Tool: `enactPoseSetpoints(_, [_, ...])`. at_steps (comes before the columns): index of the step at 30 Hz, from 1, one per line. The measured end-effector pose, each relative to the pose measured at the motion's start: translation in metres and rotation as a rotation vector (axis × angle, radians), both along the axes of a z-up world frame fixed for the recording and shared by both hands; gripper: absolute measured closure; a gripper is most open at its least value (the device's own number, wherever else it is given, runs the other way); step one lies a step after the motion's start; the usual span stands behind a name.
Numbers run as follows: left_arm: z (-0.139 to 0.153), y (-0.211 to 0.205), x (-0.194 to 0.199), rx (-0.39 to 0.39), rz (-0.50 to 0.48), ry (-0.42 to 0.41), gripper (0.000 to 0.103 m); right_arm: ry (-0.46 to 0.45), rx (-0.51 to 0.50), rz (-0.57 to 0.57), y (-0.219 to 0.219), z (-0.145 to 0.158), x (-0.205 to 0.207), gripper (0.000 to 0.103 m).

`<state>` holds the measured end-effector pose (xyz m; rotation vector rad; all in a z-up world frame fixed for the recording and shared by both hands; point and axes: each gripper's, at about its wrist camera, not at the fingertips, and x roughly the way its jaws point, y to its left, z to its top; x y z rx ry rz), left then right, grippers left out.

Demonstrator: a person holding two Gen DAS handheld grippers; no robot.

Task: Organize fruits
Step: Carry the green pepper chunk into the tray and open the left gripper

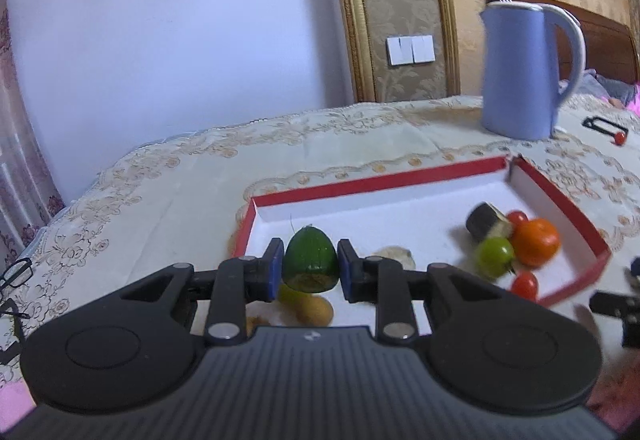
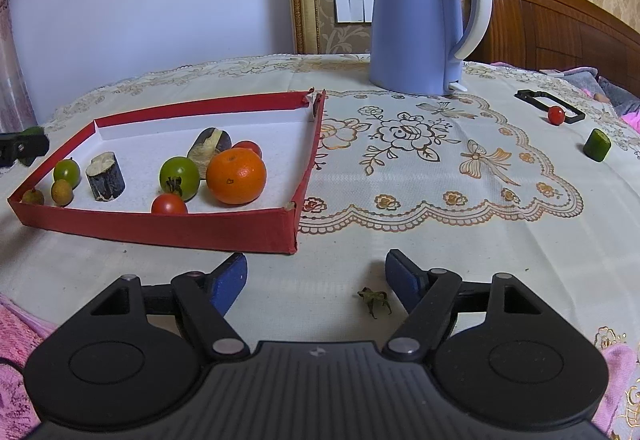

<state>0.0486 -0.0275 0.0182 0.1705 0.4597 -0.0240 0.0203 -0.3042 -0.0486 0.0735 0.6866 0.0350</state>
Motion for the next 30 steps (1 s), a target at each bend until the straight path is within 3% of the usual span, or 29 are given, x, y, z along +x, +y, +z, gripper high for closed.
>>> enactPoseSetpoints(13, [-0.011,0.000,0.039,0.004,0.032,-0.031,0.077,0.000,0.000,0.000,0.000,0.000,0.000,0.027])
enactPoseSetpoints(24, [-0.035,0.008,0.074,-0.054,0.054,0.079,0.077,0.000,0.000,0.000,0.000,0.000,0.000,0.027])
enactPoseSetpoints(30, [-0.040,0.003,0.079,-0.018,0.057,0.085,0.077,-0.001,0.001,0.000,0.000,0.000,0.000,0.027])
